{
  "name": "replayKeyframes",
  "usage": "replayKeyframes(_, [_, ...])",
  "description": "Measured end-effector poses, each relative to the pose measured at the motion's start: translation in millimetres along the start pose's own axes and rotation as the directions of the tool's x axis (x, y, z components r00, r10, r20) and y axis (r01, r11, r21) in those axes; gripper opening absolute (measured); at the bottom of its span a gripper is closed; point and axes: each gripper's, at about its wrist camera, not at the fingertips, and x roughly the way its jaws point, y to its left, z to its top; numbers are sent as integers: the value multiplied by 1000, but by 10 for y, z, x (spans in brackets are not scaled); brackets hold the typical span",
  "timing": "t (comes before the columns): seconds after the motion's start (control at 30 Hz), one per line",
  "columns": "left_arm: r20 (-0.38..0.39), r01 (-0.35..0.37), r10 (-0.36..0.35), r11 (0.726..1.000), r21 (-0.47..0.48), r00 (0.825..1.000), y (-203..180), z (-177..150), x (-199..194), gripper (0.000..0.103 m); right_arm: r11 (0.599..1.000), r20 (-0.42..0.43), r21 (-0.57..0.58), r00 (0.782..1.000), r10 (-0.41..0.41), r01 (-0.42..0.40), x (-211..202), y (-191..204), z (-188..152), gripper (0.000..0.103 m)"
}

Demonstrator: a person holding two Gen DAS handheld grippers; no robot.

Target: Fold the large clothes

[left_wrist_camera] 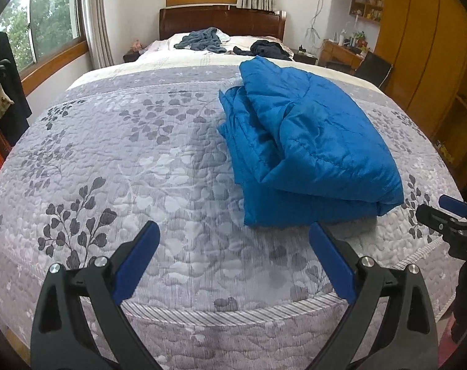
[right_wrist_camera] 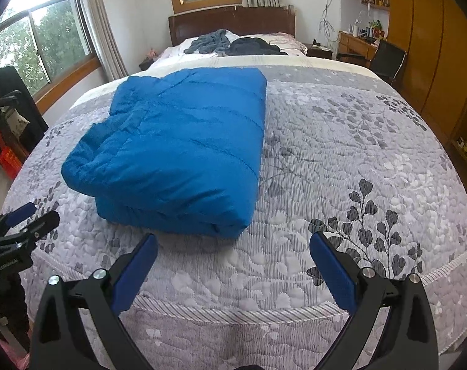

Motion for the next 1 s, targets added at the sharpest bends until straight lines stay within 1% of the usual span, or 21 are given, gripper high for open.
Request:
replayKeyframes(0.2, [5, -8, 8, 1000, 12, 1000, -36, 14, -12, 97, 1000, -2, -9, 1000, -7, 7, 18, -1, 1, 99])
replayKeyframes(1.0, [-3, -18, 18, 1000, 8, 1000, -16, 34, 33, 97, 1000, -11, -22, 1000, -10, 9, 40, 31, 7, 99])
